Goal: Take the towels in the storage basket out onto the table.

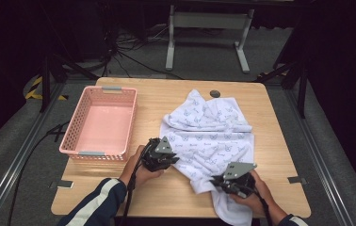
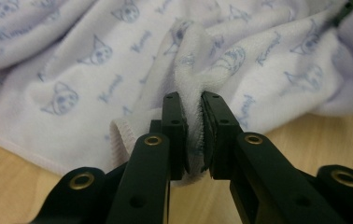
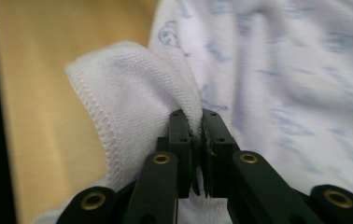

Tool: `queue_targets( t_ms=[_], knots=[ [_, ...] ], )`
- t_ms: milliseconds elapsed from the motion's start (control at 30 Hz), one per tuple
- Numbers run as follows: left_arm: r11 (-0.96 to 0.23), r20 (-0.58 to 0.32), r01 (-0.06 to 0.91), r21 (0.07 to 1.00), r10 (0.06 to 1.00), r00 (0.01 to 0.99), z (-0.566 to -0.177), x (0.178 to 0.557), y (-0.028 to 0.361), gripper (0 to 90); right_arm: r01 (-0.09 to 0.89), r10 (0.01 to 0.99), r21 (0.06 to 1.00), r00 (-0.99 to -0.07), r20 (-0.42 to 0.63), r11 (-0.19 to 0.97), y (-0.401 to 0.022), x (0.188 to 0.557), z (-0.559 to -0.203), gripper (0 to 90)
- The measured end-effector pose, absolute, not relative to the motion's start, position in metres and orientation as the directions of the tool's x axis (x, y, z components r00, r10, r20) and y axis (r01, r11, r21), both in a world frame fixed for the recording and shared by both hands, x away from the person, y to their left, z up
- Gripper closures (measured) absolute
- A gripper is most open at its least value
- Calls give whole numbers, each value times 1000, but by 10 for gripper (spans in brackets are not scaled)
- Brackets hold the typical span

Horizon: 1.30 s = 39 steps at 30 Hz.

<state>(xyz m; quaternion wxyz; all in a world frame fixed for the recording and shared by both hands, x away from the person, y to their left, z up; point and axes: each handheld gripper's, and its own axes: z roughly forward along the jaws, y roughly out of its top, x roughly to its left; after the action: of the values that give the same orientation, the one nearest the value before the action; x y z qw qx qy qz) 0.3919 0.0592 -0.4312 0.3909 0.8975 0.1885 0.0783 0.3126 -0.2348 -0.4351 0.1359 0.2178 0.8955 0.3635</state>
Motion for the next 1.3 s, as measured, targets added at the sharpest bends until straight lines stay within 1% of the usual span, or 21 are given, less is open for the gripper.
queue_targets(
  t_ms=[67, 100, 133, 233, 267, 333, 400, 467, 567, 633, 733, 767, 900, 967, 1033, 1067, 1100, 1133, 1167, 1233, 1300],
  knots=[
    [-631, -2, 275, 726, 397, 918, -430, 402, 49, 787, 339, 558, 726, -826, -74, 598, -249, 323, -433, 849],
    [-626, 1, 290, 724, 421, 907, -430, 409, 40, 757, 351, 580, 724, -810, -82, 593, -254, 328, -433, 849],
    [-627, 6, 298, 720, 435, 900, -430, 414, 34, 662, 388, 622, 732, -780, -63, 560, -263, 335, -434, 849],
    [-593, -9, 295, 749, 437, 900, -429, 420, 25, 646, 420, 652, 718, -756, -62, 555, -271, 342, -436, 848],
    [-580, -8, 297, 758, 447, 894, -429, 420, 21, 562, 445, 686, 704, -723, -82, 554, -278, 349, -439, 849],
    [-578, 11, 282, 765, 450, 893, -426, 414, 18, 460, 487, 712, 691, -699, -58, 535, -289, 355, -442, 850],
    [-577, 12, 274, 769, 442, 897, -424, 411, 19, 420, 500, 724, 689, -688, -52, 524, -292, 357, -442, 849],
    [-554, 20, 240, 797, 422, 907, -414, 397, 22, 417, 548, 752, 670, -658, -24, 501, -302, 361, -446, 851],
    [-546, 1, 214, 810, 366, 931, -409, 386, 23, 451, 562, 755, 665, -656, -4, 492, -303, 362, -447, 851],
    [-557, -24, 190, 809, 291, 956, -411, 373, 18, 545, 566, 750, 657, -662, 0, 499, -303, 363, -447, 853],
    [-629, -20, 149, 763, 207, 978, -424, 359, -1, 569, 564, 746, 655, -666, 0, 503, -303, 363, -447, 853],
    [-651, -13, 139, 746, 195, 981, -430, 357, -8, 567, 565, 746, 654, -666, 3, 502, -303, 363, -447, 853],
    [-691, -1, 147, 708, 207, 978, -450, 360, -32, 477, 563, 744, 653, -669, -1, 507, -303, 362, -448, 853],
    [-686, -22, 164, 709, 210, 977, -456, 364, -40, 455, 561, 742, 656, -670, 3, 504, -303, 362, -448, 853],
    [-693, 5, 158, 704, 228, 974, -460, 369, -47, 422, 558, 737, 659, -676, 9, 504, -304, 362, -448, 852],
    [-692, -12, 168, 702, 224, 974, -462, 372, -50, 418, 566, 739, 658, -673, 20, 498, -304, 362, -448, 852],
    [-685, -5, 176, 707, 244, 970, -465, 372, -53, 413, 568, 740, 658, -672, 23, 495, -304, 363, -448, 852],
    [-695, 18, 160, 701, 241, 970, -467, 374, -57, 418, 566, 738, 658, -674, 23, 496, -304, 362, -448, 852],
    [-681, 5, 174, 711, 252, 968, -468, 374, -59, 422, 567, 739, 658, -674, 25, 495, -304, 362, -448, 852],
    [-675, 21, 166, 719, 260, 965, -468, 377, -60, 448, 567, 739, 659, -673, 26, 493, -305, 362, -448, 850],
    [-676, 27, 169, 718, 269, 963, -467, 379, -59, 558, 566, 737, 660, -676, 27, 494, -305, 362, -448, 843]
  ],
)
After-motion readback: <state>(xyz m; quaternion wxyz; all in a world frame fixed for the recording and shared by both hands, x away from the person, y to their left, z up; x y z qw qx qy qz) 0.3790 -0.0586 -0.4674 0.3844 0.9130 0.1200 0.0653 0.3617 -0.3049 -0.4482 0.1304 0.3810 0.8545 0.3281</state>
